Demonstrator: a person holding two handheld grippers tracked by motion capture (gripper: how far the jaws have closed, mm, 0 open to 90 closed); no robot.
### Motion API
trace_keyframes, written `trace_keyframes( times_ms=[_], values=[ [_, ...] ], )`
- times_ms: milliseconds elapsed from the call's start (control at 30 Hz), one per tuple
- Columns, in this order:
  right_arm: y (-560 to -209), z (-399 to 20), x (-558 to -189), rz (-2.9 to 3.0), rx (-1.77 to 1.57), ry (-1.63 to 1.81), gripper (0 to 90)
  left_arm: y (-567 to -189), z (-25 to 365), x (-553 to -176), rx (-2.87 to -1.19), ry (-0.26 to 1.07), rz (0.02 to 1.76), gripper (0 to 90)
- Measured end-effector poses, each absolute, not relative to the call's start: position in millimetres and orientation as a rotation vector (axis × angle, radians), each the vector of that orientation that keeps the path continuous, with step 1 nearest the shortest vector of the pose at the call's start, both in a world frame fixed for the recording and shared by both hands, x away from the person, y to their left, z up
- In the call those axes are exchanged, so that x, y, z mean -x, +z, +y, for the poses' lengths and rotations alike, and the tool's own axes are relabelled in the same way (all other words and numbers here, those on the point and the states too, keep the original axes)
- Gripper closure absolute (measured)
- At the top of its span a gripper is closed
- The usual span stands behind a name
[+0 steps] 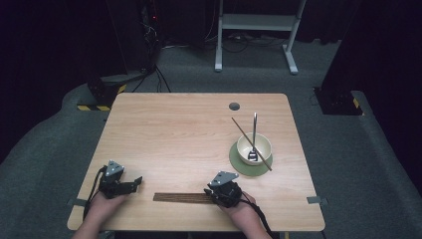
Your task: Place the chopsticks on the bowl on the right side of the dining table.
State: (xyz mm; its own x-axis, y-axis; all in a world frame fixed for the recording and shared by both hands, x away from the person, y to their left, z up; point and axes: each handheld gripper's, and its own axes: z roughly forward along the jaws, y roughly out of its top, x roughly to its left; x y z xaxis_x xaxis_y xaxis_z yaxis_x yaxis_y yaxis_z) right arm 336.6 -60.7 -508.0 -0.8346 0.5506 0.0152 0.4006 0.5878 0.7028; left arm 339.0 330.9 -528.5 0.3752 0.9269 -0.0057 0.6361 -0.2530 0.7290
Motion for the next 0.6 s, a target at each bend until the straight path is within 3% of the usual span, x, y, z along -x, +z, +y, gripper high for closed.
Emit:
trace_keyframes(
  times_ms=[600],
  values=[
    [-511.1, -56.5, -334.5, 2.643, -0.759, 1.073, 77.1, -528.5, 330.9, -339.0, -1.988, 0.575, 1.343, 13.8]
  ],
)
